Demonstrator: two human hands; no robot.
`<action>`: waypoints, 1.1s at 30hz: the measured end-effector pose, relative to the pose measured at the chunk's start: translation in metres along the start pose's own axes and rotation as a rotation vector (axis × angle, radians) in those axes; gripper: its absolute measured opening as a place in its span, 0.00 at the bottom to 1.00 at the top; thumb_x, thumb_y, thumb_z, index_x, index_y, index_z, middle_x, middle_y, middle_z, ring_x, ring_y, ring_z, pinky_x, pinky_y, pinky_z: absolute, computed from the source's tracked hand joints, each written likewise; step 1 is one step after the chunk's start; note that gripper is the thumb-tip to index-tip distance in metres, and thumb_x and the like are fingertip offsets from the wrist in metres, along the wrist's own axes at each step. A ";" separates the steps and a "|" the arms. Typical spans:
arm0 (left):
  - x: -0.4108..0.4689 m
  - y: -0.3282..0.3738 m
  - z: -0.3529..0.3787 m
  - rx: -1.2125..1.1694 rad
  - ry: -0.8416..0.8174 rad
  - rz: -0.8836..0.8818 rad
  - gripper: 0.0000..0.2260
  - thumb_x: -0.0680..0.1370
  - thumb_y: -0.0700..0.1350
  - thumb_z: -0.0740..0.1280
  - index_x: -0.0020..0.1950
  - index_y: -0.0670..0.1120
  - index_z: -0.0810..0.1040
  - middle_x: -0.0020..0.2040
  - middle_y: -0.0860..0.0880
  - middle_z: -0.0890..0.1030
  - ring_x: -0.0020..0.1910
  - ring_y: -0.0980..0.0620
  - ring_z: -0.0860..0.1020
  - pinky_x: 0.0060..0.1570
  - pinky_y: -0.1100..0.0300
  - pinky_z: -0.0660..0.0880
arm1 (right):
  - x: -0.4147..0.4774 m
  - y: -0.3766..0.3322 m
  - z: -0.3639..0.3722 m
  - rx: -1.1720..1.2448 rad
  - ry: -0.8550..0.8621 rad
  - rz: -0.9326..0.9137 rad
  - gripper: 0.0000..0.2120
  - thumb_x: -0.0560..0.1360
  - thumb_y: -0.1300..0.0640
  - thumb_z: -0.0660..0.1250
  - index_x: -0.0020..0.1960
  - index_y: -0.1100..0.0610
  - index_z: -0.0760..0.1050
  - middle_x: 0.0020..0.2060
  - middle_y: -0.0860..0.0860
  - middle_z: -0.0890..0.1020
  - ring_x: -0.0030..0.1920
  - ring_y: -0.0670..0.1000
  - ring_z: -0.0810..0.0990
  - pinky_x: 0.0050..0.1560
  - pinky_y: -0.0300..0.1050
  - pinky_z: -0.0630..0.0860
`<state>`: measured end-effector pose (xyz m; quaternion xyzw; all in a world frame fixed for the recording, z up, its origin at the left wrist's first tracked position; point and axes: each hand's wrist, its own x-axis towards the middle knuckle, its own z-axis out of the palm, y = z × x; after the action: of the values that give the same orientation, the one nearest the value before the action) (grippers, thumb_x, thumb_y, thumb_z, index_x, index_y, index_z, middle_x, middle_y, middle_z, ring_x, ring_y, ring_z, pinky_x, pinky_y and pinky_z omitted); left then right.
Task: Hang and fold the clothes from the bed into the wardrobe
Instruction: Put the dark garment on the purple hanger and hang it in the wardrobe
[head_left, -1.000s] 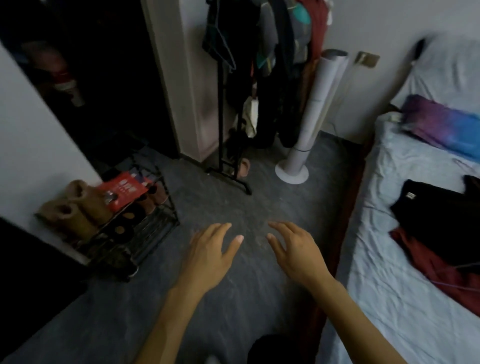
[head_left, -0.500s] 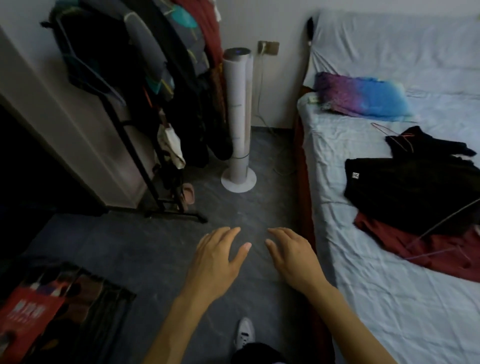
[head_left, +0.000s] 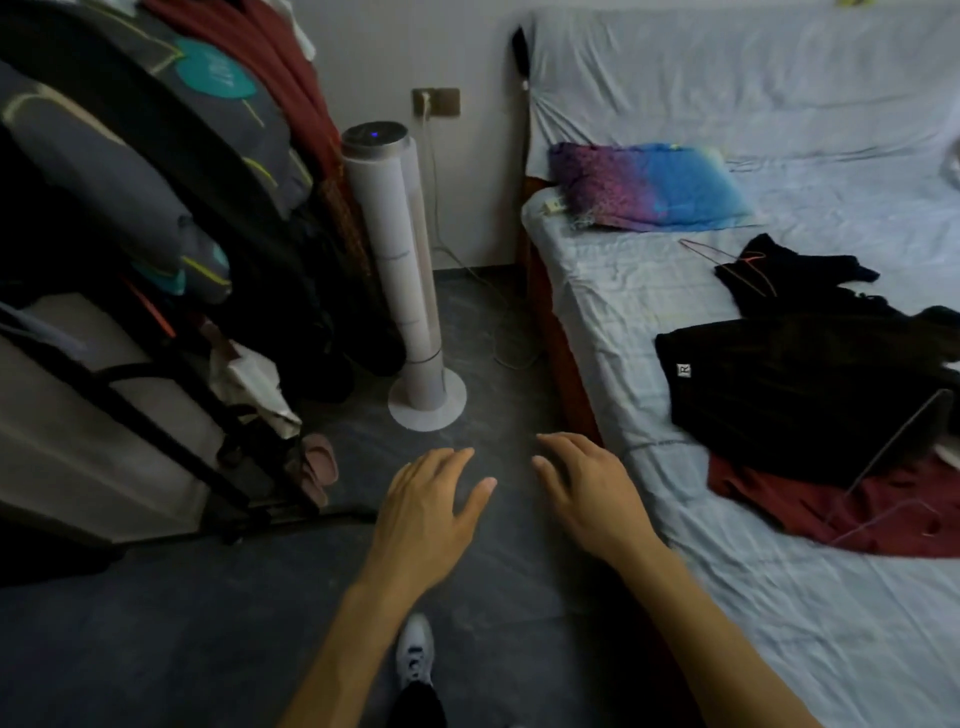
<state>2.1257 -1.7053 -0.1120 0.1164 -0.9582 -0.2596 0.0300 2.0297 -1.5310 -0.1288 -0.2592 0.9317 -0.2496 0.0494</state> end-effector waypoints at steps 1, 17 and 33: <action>0.019 -0.009 -0.001 0.000 -0.014 0.023 0.26 0.79 0.62 0.54 0.72 0.49 0.67 0.69 0.52 0.70 0.68 0.54 0.67 0.69 0.59 0.59 | 0.014 0.000 0.002 -0.007 0.009 0.015 0.20 0.79 0.43 0.55 0.66 0.52 0.72 0.62 0.49 0.77 0.61 0.48 0.75 0.62 0.48 0.72; 0.250 -0.015 -0.004 -0.068 -0.322 0.484 0.23 0.80 0.58 0.56 0.73 0.50 0.66 0.71 0.51 0.68 0.70 0.54 0.64 0.71 0.58 0.57 | 0.129 0.020 -0.010 -0.079 0.257 0.511 0.25 0.77 0.38 0.51 0.64 0.50 0.73 0.59 0.48 0.78 0.57 0.49 0.77 0.56 0.42 0.70; 0.449 0.109 0.094 0.046 -0.517 0.658 0.23 0.80 0.58 0.57 0.73 0.49 0.65 0.70 0.51 0.69 0.68 0.55 0.66 0.69 0.52 0.63 | 0.249 0.193 -0.067 0.021 0.453 0.725 0.19 0.79 0.45 0.58 0.65 0.53 0.73 0.61 0.50 0.78 0.60 0.49 0.76 0.61 0.48 0.73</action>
<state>1.6561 -1.6753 -0.1395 -0.2643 -0.9258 -0.2355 -0.1329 1.7119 -1.4849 -0.1556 0.1470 0.9473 -0.2759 -0.0693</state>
